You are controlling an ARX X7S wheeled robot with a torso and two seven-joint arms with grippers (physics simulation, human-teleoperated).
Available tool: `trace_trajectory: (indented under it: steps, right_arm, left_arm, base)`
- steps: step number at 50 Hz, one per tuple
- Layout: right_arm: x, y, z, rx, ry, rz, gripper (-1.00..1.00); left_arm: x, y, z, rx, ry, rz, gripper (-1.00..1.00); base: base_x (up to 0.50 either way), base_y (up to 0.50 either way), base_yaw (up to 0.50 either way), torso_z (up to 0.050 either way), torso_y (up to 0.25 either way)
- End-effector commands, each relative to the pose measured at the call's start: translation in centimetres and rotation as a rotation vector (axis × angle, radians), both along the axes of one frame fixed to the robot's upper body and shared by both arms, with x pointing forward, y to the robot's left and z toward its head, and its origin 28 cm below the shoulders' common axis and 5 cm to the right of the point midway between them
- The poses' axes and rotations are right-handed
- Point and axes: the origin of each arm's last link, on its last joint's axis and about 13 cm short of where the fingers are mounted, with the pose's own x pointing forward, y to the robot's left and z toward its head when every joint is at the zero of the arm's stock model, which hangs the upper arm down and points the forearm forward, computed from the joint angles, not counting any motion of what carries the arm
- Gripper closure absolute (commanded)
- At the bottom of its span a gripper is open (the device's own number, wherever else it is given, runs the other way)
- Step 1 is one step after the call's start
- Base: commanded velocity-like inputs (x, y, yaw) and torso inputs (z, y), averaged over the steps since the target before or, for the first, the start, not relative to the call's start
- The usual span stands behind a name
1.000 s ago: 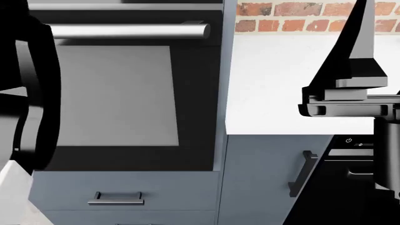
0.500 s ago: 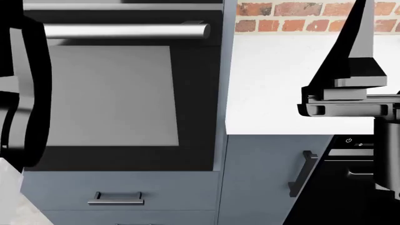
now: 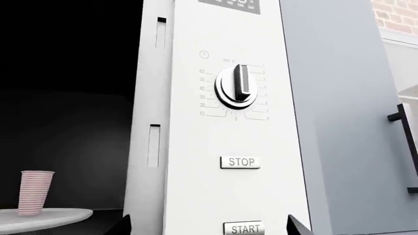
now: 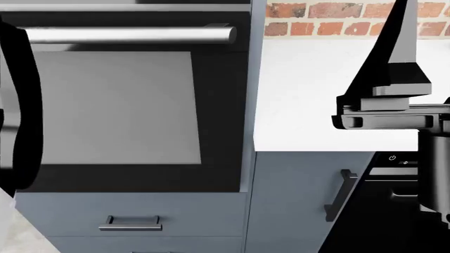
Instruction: Open the microwave door
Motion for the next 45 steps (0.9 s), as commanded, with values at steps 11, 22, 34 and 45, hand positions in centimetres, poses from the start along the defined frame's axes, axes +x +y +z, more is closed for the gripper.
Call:
trace_trajectory:
  steps: [11,22,34,45]
  right_arm:
    - [0.1,0.0,0.1,-0.004,-0.002,0.001,-1.0]
    - [0.1,0.1,0.1,-0.003,-0.002,0.005,-1.0]
    - [0.1,0.0,0.1,0.001,-0.004,0.006,-1.0]
    - [0.0,0.1,0.1,0.001,-0.006,0.009,-1.0]
  left_arm:
    - [-1.0,2.0,-0.7,-0.036,-0.015,0.062,-1.0]
    - [-4.4,1.7,-0.7,-0.02,-0.104,0.048,-1.0]
    - [-7.1,1.4,-1.2,0.006,-0.158,0.037,-1.0]
    - [-9.1,1.0,-1.4,0.029,-0.196,0.021,-1.0]
  base:
    - [0.0,0.0,0.0,0.0,0.0]
    - [0.0,0.0,0.0,0.0,0.0]
    - [0.0,0.0,0.0,0.0,0.0]
    - [0.0,0.0,0.0,0.0,0.0]
